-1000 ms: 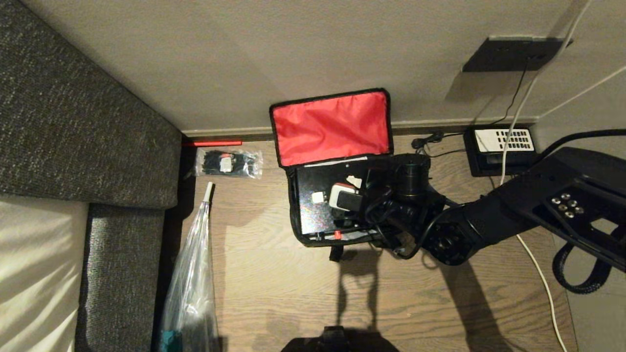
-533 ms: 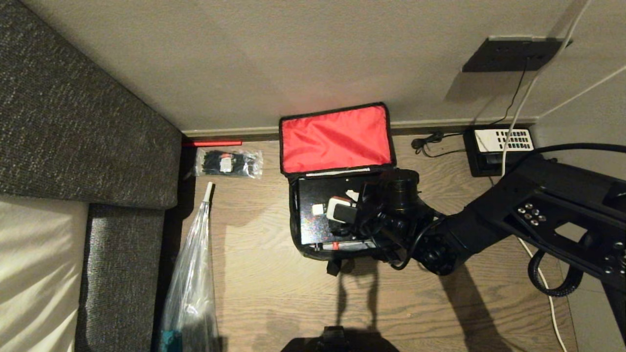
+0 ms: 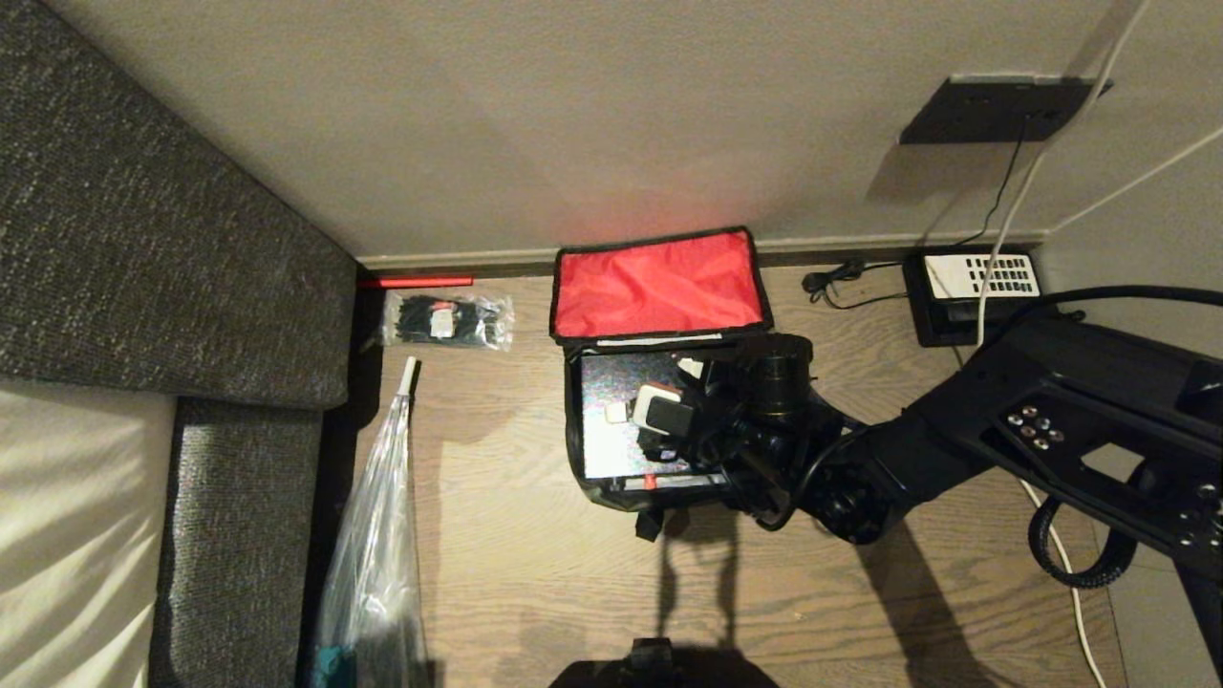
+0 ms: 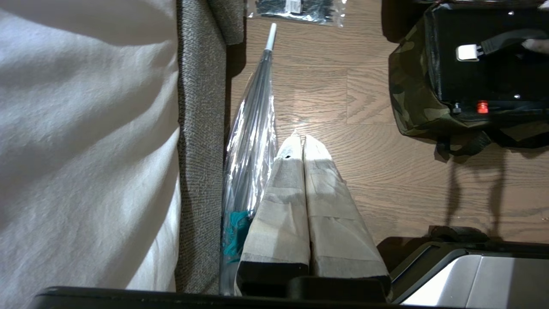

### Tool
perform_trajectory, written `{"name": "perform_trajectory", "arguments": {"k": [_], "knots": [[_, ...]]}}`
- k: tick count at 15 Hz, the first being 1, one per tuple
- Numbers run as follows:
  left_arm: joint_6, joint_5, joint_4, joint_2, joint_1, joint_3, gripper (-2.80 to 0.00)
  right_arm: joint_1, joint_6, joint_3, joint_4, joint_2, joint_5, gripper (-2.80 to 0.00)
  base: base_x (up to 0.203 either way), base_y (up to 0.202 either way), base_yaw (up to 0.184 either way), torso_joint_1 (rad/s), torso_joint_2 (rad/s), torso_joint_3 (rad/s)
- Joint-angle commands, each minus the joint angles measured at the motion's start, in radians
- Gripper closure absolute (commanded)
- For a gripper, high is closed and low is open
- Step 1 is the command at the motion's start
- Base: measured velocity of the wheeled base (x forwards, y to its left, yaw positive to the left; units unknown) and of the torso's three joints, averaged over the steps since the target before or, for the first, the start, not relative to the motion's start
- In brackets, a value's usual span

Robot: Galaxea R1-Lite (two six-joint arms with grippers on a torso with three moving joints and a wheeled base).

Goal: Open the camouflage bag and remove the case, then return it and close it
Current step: Place the black box back

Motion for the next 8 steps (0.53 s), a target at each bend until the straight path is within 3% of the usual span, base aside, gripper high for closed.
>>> {"name": "perform_trajectory", "arguments": {"k": [1, 8], "knots": [[0.000, 0.000, 0.000, 0.005, 0.000, 0.003, 0.00, 0.003, -0.006, 0.035, 0.004, -0.030, -0.003, -2.80, 0.000, 0.000, 0.000, 0.000, 0.00, 0.000], [0.000, 0.000, 0.000, 0.001, 0.000, 0.003, 0.00, 0.017, 0.044, 0.254, 0.073, -0.317, -0.016, -2.80, 0.000, 0.000, 0.000, 0.000, 0.00, 0.000]]}}
